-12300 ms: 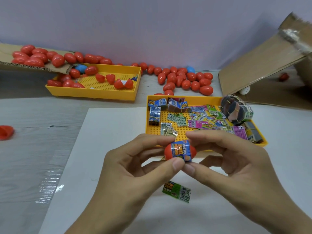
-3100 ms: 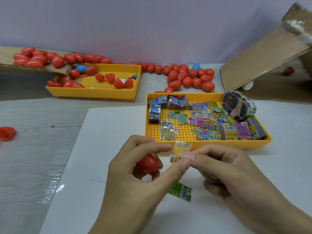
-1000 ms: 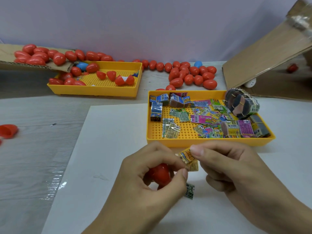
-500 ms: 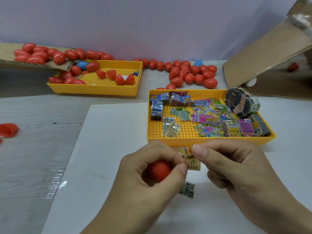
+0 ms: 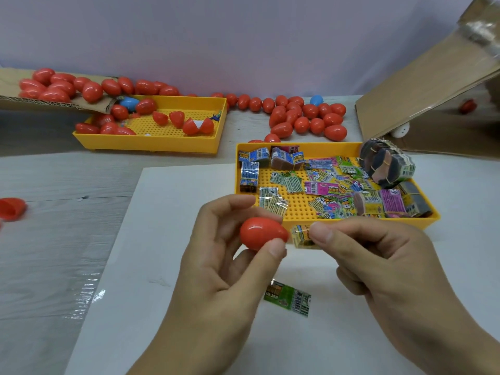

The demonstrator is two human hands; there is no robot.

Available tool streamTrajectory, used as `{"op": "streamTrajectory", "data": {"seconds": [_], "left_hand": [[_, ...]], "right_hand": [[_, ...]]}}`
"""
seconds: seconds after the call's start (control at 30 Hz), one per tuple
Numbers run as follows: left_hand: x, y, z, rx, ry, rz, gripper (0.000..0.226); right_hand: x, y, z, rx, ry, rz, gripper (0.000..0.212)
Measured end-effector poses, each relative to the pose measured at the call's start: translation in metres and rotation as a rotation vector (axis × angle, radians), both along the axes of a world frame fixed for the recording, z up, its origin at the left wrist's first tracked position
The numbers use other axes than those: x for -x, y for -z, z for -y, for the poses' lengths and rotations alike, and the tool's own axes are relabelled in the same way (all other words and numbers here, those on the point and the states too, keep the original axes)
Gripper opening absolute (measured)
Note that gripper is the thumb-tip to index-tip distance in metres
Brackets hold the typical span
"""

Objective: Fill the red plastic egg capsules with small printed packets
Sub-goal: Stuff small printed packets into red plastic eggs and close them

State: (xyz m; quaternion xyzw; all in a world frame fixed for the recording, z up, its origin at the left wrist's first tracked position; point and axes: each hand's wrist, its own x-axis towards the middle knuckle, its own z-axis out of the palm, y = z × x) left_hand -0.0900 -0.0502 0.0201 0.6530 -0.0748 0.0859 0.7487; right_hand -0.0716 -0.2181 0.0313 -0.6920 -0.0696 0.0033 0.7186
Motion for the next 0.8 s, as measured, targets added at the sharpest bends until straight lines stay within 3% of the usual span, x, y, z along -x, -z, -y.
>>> {"op": "streamTrajectory", "data": {"seconds": [0.3, 0.8], "left_hand": [[0.0016, -0.0026, 0.0017, -0.088, -0.016, 0.038, 0.029], [0.0027, 0.0028, 0.0025, -0.153, -0.032, 0.077, 0.036]], "right_hand": [[0.0009, 0.0011, 0.0001, -0.015, -0.030, -0.073, 0.034], [-0.0004, -0.0004, -0.0013, -0.076, -0.100, -0.175, 0.027]]}}
